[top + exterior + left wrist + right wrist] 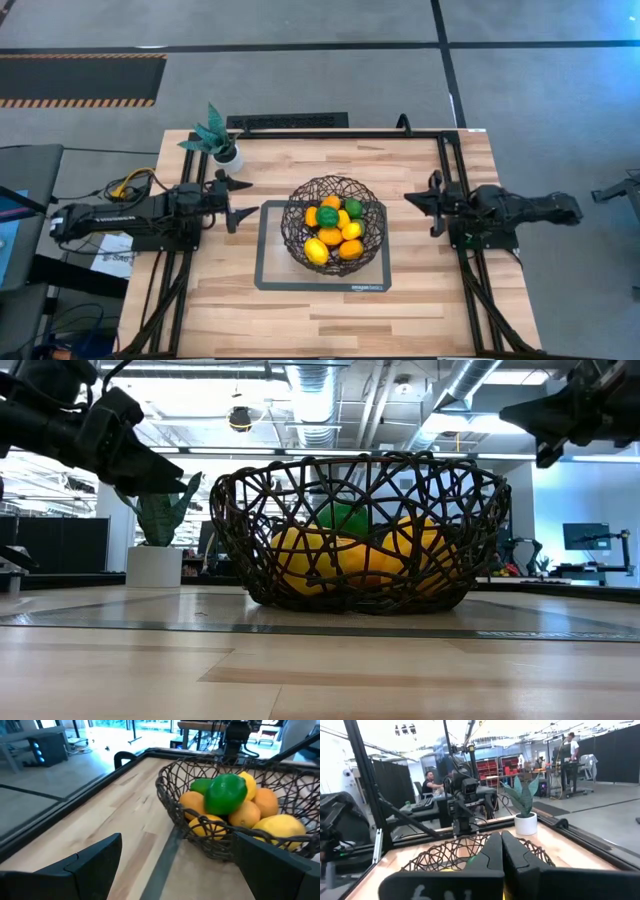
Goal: Build produce basket
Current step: Return to Home Position
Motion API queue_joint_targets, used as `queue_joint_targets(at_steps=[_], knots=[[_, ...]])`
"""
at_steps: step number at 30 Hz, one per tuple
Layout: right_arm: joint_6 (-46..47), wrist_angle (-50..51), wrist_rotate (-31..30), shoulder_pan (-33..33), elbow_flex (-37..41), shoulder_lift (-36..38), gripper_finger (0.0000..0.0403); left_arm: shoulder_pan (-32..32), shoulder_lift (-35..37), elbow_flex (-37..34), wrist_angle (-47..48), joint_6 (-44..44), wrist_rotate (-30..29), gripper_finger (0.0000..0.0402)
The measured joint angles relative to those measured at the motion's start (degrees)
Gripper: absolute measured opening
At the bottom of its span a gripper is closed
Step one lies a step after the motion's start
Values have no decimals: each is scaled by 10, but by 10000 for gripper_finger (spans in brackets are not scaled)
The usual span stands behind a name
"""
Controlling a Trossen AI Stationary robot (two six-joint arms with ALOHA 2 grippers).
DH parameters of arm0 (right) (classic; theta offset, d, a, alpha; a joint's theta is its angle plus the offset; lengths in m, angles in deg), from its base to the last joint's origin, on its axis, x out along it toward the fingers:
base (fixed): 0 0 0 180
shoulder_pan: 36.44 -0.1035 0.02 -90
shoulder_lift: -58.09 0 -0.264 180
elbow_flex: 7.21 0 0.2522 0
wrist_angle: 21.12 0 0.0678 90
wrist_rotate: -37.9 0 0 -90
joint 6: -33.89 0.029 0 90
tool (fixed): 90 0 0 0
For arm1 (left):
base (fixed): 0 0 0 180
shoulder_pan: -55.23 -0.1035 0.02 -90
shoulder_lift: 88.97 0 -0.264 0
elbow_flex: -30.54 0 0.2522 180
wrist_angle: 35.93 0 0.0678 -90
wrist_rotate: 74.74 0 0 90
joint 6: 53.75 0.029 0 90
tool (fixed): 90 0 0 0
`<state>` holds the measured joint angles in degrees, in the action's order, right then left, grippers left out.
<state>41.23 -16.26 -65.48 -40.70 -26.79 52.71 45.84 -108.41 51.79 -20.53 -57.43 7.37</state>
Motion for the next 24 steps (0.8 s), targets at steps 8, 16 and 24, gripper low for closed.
queue_joint_targets(at_steps=[8,16,24], knots=[[11,91,0,-30,9,49,1,-31,0,-46,-65,34,17,359],[27,66,-19,-36,46,53,2,-65,0,-68,-75,37,68,359],[25,62,-20,-35,47,53,2,-76,0,-69,-82,30,130,359]])
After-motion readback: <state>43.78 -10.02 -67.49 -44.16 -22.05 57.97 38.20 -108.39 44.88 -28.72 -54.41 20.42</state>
